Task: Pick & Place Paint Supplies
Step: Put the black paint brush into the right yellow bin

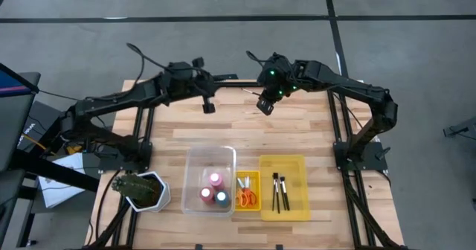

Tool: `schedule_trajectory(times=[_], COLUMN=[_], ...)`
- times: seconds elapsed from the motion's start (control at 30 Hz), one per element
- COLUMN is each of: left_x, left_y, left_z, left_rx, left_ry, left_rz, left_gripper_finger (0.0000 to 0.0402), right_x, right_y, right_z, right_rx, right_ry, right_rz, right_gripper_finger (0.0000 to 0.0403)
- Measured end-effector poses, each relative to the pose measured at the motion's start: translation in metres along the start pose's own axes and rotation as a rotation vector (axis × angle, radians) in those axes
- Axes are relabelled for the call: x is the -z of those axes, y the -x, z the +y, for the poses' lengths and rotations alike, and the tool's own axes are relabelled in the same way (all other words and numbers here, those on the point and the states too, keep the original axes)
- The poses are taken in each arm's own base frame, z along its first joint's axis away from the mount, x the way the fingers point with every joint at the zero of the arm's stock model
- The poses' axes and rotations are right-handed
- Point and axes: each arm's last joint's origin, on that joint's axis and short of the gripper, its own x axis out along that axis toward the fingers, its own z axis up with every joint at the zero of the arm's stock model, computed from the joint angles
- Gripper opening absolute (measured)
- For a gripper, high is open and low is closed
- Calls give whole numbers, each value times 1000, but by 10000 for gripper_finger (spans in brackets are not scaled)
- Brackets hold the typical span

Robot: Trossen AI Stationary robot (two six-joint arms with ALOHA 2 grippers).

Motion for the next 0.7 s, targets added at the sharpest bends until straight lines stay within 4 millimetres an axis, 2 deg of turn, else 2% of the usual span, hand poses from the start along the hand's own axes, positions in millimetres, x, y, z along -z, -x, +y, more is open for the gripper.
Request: schedule_trajectory(times=[0.23, 0.43, 0.57, 0.7], left_x=[5, 15, 21, 26], left_y=[24, 45, 54, 59], left_z=[22, 37, 44, 49], left_rx=[-70, -42, -42, -11], left_ry=[84, 104, 116, 129], left_rz=[3, 3, 20, 16], left_gripper_finger=[45, 42, 43, 45], right_x=[14, 44, 69, 85], right_y=[-13, -21, -24, -23], right_z=[-11, -19, -29, -35], right_rx=[14, 5, 10, 31], right_ry=[-134, -303, -480, -655], right_rz=[-6, -80, -186, -362], right_gripper_finger=[8, 8, 8, 8])
